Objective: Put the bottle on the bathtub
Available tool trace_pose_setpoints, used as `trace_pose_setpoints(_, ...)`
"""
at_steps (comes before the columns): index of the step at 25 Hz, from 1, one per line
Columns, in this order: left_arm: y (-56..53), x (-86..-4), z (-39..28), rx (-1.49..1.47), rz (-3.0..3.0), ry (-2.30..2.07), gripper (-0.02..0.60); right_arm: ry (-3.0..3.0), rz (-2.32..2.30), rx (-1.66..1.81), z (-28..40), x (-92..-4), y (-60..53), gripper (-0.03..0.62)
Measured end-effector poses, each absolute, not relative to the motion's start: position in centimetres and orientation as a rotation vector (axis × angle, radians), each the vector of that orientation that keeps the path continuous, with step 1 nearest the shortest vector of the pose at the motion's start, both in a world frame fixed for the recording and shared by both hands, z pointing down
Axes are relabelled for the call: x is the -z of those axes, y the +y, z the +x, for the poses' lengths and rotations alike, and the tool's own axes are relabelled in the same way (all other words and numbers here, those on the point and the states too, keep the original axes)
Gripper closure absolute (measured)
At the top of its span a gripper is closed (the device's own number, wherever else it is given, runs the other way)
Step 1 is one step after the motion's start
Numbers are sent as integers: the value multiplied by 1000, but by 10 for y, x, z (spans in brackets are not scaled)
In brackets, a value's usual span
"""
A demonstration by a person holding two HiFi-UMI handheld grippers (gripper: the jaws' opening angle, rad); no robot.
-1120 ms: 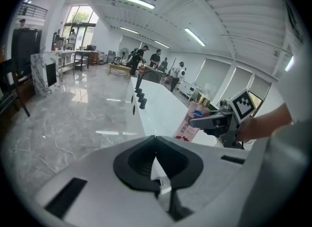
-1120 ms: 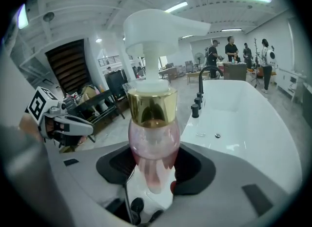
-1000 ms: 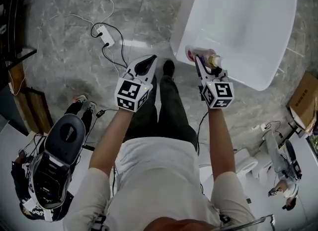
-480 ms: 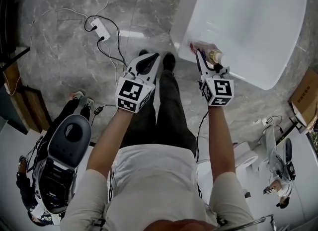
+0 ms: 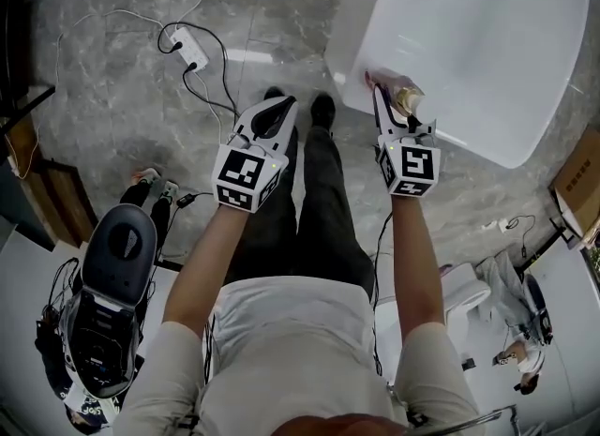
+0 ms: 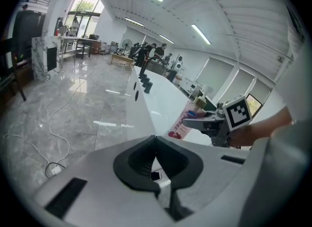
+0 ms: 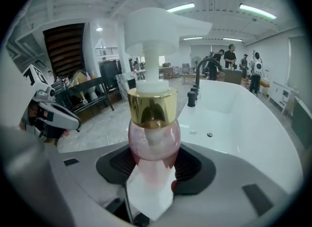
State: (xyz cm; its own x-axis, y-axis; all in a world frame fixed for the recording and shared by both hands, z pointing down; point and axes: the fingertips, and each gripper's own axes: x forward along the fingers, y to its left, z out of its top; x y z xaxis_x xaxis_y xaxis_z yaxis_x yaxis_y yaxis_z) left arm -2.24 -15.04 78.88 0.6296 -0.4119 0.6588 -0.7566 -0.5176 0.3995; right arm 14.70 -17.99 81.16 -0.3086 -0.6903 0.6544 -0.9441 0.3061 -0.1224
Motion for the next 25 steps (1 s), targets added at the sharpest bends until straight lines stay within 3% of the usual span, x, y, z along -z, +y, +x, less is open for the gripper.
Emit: trace_pose_setpoints(25, -123, -797, -45, -691, 2142, -910, 574, -2080, 1509, -588, 136, -813, -170, 336)
